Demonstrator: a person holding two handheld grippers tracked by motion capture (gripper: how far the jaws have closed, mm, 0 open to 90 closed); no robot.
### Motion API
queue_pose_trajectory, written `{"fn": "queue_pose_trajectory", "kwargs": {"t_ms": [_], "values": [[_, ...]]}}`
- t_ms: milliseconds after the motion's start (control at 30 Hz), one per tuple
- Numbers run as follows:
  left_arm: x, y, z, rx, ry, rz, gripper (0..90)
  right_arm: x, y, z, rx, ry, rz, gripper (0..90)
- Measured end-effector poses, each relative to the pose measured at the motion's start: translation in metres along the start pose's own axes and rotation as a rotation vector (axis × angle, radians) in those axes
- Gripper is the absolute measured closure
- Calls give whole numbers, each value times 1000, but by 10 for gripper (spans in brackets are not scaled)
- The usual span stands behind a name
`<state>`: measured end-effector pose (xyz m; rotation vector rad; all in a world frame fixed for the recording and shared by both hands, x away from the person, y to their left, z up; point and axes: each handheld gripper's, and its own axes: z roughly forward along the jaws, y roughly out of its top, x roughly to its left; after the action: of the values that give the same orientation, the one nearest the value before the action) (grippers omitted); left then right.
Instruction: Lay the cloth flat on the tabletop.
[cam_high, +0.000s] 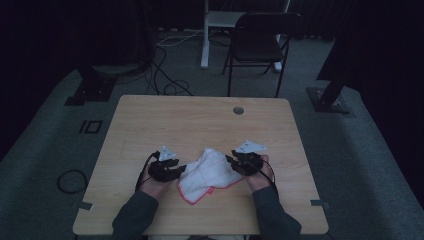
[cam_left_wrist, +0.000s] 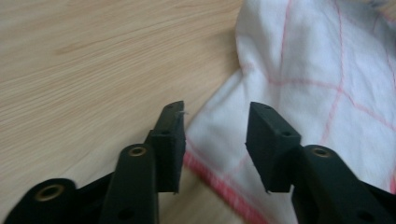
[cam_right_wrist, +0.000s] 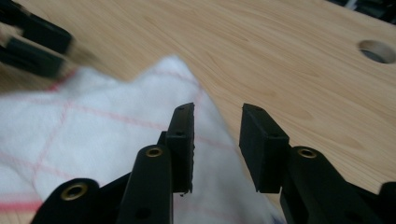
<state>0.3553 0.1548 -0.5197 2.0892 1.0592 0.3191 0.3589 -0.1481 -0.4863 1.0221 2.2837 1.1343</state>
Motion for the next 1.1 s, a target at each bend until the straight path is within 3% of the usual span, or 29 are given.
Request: {"fn": "queue_pose_trajectory", "kwargs": {"t_ms": [167,400,533,700,800,833,933,1100], "values": [[6,3,11,17,-32,-20,520,5,16,20,3,30,19,630],[11,-1,19,57,-29,-47,519,13,37,44,28,37,11,607],[11,0,19,59,-30,-51,529,12,44,59,50,45,35,599],[9,2,20,81,-21,-43,638,12,49,75,89,80,71,588],[9,4,20,92,-24,-41,758,13,51,80,112,98,85,581],[6,5,17,74,-6,-7,817,14,50,83,135,119,106,630],[3,10,11,58,7,7,871,18,48,83,153,113,86,798],[0,19,-2,8,28,1,878,18,50,71,116,104,67,848]]}}
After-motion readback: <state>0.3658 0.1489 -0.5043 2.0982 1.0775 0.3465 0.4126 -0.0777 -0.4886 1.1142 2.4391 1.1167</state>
